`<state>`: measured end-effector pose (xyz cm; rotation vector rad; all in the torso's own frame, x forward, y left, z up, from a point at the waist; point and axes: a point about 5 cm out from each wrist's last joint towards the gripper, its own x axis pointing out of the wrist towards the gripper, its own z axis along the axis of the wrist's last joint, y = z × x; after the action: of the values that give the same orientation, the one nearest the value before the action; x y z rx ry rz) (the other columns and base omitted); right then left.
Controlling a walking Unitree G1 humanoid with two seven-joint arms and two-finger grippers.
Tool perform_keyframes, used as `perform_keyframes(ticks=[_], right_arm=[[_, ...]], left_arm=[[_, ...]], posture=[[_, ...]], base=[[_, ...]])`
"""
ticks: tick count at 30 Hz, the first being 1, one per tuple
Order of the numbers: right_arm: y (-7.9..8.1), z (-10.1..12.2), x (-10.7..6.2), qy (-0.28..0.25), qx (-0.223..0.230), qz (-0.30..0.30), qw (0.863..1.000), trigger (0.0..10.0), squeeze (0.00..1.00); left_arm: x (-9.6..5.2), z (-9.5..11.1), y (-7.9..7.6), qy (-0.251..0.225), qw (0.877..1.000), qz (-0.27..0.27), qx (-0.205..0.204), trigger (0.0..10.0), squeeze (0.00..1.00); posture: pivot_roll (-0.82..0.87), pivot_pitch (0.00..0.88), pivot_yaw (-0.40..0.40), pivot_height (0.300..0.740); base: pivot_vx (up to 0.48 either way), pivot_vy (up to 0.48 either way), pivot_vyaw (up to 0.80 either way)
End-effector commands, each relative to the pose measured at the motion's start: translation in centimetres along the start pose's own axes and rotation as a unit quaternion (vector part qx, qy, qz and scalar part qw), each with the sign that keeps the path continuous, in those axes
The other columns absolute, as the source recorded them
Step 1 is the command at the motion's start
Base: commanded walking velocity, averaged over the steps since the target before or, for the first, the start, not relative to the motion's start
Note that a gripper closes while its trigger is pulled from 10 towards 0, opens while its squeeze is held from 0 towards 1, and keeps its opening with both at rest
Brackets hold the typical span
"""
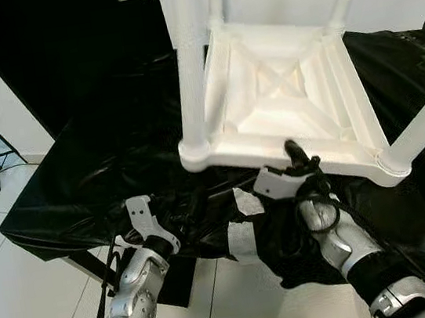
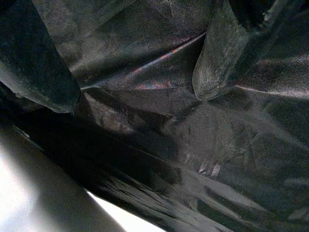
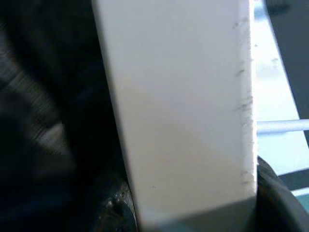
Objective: Building children table
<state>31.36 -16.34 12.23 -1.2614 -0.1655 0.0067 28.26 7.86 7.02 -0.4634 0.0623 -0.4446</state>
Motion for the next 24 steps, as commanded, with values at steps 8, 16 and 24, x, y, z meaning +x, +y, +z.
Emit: perform_keyframes(ticks=[8,16,24], right_arm=[[-4.9,2.9,0.9,-0.065,0.128,-0.097,0.985,0.0,0.0],[-7.0,5.3,1.3,-0.132,0.184,-0.09,0.97,0.0,0.0],[-9.1,5.3,0.9,-0.134,0.271,-0.119,0.946,0.0,0.0]], left_arm=[[-0.9,-2.2,-1.1,0.047,0.991,-0.127,-0.014,10.0,0.0],[-0.8,-2.3,-1.1,0.044,0.99,-0.131,-0.009,10.0,0.0],[-0.9,-2.5,-1.3,0.045,0.99,-0.133,-0.009,10.0,0.0]], posture=[[0.04,0.0,0.064,0.74],[0.05,0.0,0.062,0.74],[0.04,0.0,0.065,0.74]], base=[[0.0,0.0,0.0],[0.0,0.0,0.0],[0.0,0.0,0.0]])
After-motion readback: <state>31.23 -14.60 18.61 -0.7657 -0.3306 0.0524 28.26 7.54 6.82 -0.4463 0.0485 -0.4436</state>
